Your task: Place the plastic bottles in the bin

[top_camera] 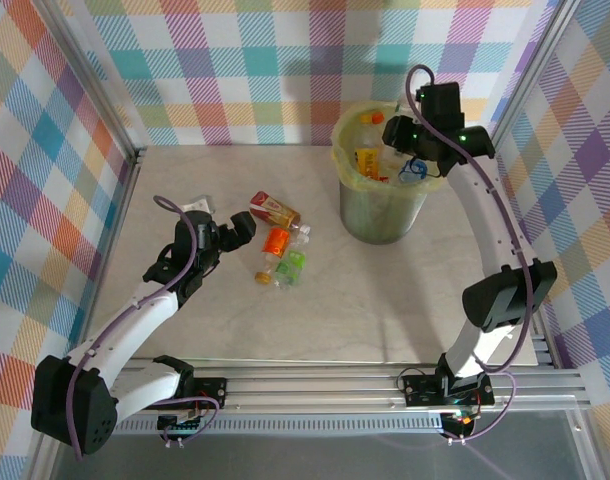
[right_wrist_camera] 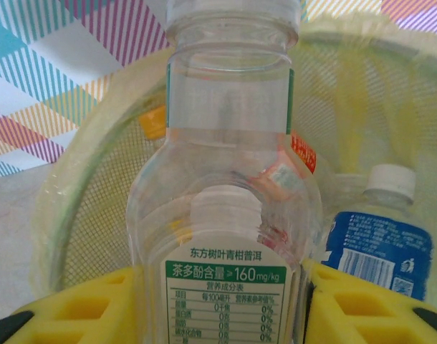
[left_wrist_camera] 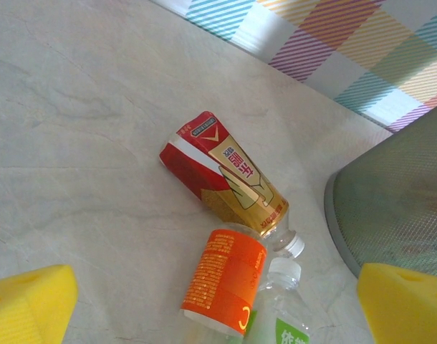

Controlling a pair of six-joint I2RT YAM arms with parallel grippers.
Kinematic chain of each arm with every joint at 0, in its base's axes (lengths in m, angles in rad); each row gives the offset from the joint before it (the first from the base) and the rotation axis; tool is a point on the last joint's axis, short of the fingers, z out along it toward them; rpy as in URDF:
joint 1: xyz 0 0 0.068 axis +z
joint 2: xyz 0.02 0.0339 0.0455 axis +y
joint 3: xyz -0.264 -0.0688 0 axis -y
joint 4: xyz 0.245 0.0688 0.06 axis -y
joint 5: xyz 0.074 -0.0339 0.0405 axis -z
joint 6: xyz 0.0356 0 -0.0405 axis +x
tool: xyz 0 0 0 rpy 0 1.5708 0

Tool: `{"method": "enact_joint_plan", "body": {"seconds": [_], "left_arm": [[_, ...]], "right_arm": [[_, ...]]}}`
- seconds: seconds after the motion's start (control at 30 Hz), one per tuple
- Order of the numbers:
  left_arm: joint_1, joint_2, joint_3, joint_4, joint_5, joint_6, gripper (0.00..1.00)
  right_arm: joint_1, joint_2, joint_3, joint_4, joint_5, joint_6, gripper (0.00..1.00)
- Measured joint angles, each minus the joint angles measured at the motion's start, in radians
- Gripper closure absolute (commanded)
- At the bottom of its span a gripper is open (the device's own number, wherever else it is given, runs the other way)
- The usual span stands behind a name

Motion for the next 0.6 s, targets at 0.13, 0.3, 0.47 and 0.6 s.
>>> {"method": "enact_joint_plan", "body": {"seconds": [0.13, 0.3, 0.47, 0.6], "left_arm": [[0.0, 0.003, 0.0, 0.01, 0.011, 0.0, 0.0], [0.0, 0.004, 0.0, 0.01, 0.019, 0.0, 0.0], [0.0, 0.004, 0.0, 0.01, 0.023, 0.0, 0.0], [0.0, 0.004, 0.0, 0.01, 0.027, 0.0, 0.0]], "right_arm": [[-0.001, 0.027, 0.0, -0.022, -0.018, 0.01, 0.76], [-0.002, 0.033, -0.003, -0.035, -0.019, 0.012, 0.55], [-0.005, 0.033, -0.009, -0.048, 0.009, 0.011, 0.42], [-0.007, 0.033, -0.013, -0.065, 0.051, 0.002, 0.32]]}}
